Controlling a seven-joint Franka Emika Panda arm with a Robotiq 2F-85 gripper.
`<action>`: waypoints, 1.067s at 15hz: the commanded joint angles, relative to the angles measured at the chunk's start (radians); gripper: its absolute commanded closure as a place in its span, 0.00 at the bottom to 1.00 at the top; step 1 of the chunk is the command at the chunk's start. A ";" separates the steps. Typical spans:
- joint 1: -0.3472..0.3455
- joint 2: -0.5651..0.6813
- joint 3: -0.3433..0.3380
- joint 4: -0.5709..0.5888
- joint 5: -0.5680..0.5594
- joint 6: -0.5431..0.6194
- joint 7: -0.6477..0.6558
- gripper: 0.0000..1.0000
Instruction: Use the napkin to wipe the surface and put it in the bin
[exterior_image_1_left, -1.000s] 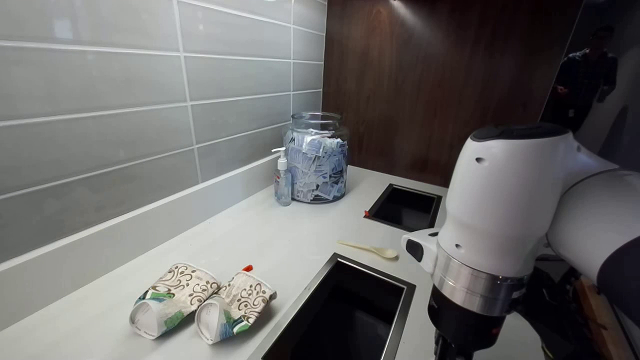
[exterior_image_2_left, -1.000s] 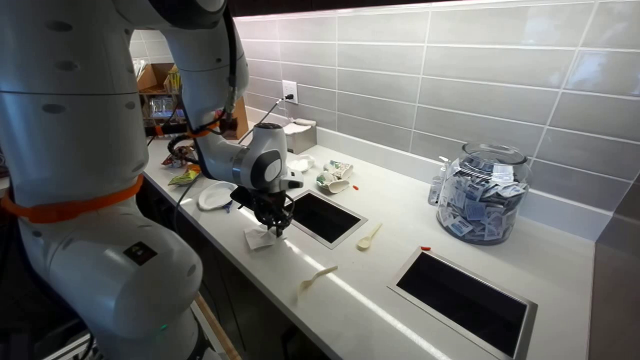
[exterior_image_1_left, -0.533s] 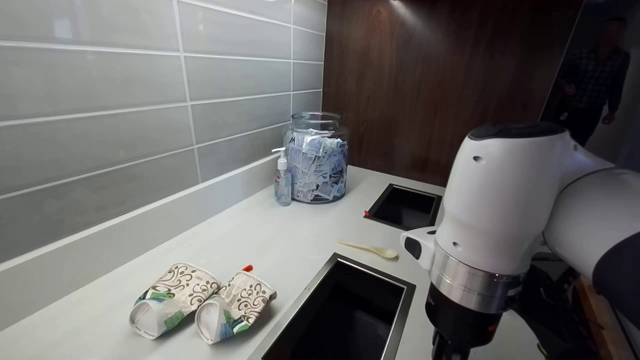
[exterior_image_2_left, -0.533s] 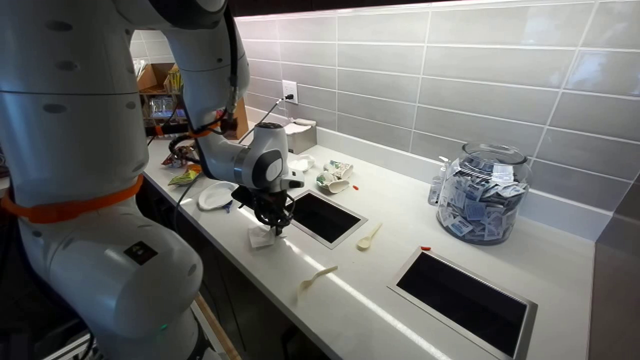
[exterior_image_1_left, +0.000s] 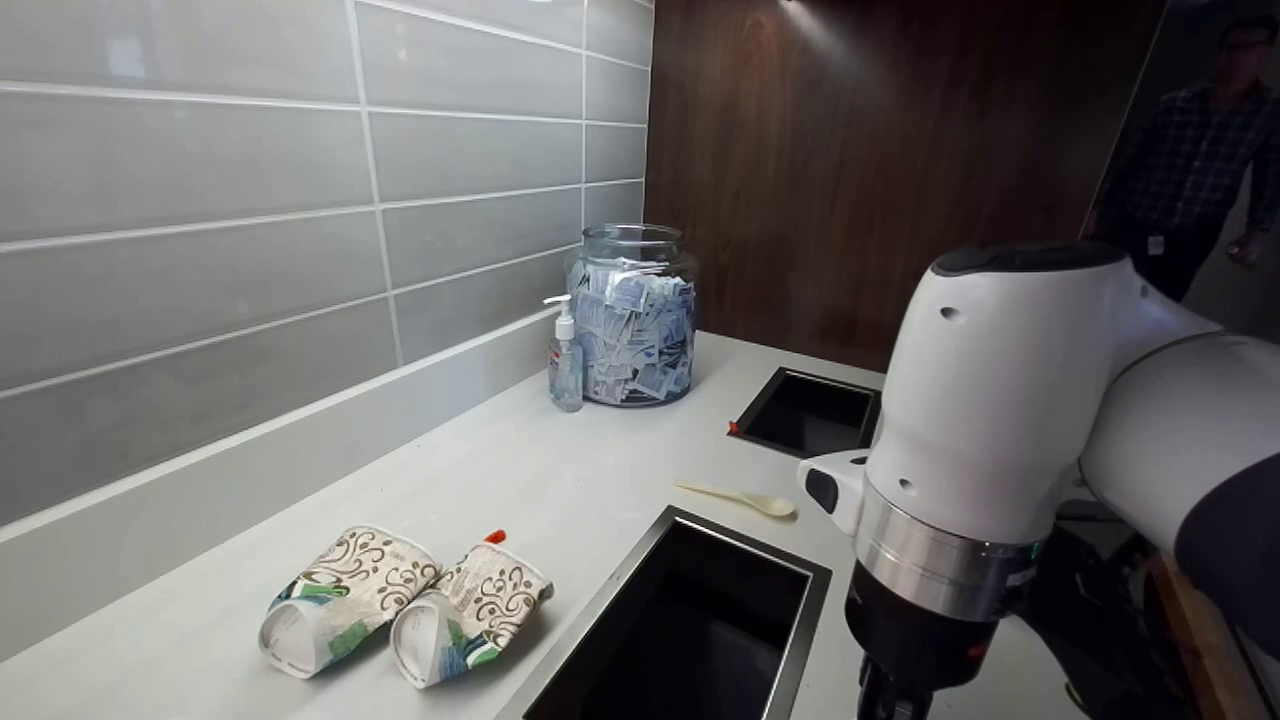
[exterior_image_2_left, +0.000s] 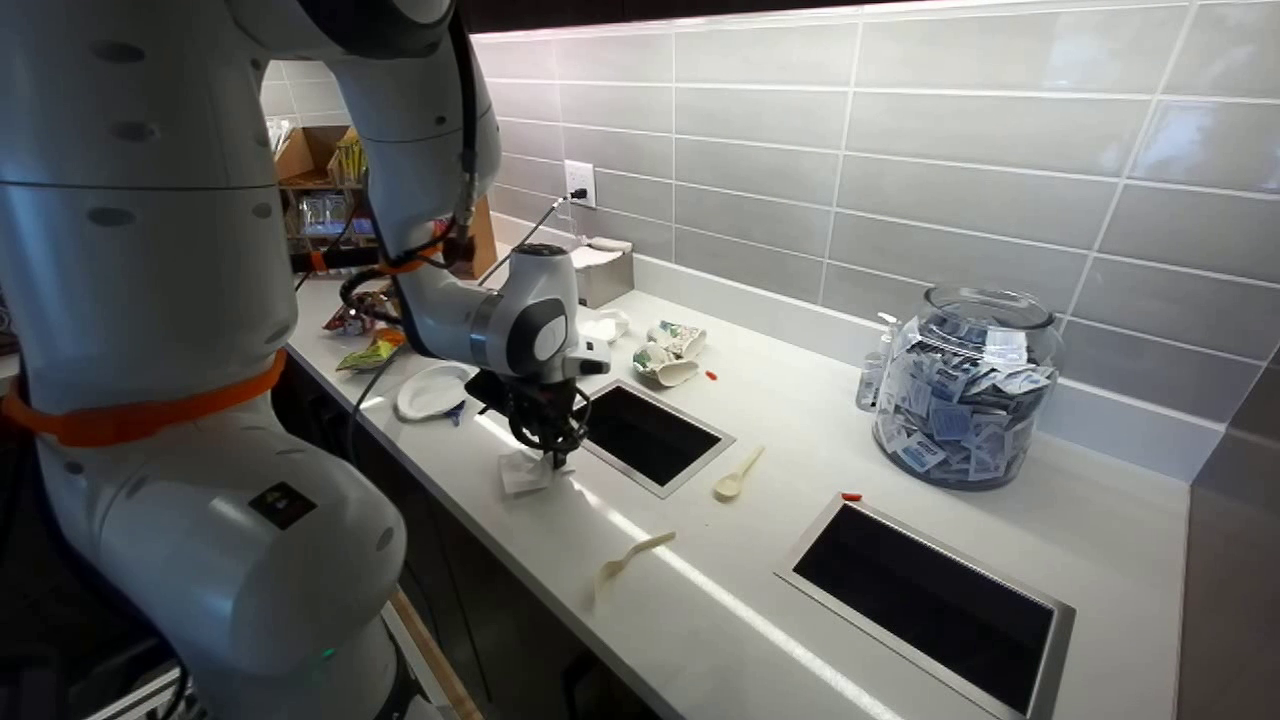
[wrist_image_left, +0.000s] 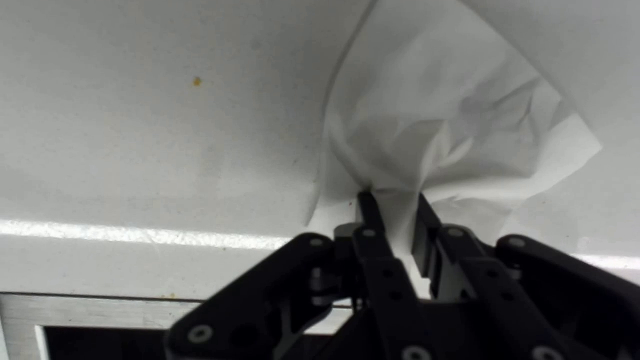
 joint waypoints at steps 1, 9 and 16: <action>0.018 -0.001 -0.026 0.018 -0.049 -0.031 0.053 0.92; 0.016 -0.007 -0.078 0.066 -0.130 -0.035 0.095 0.95; 0.004 0.021 -0.114 0.153 -0.178 -0.062 0.088 0.95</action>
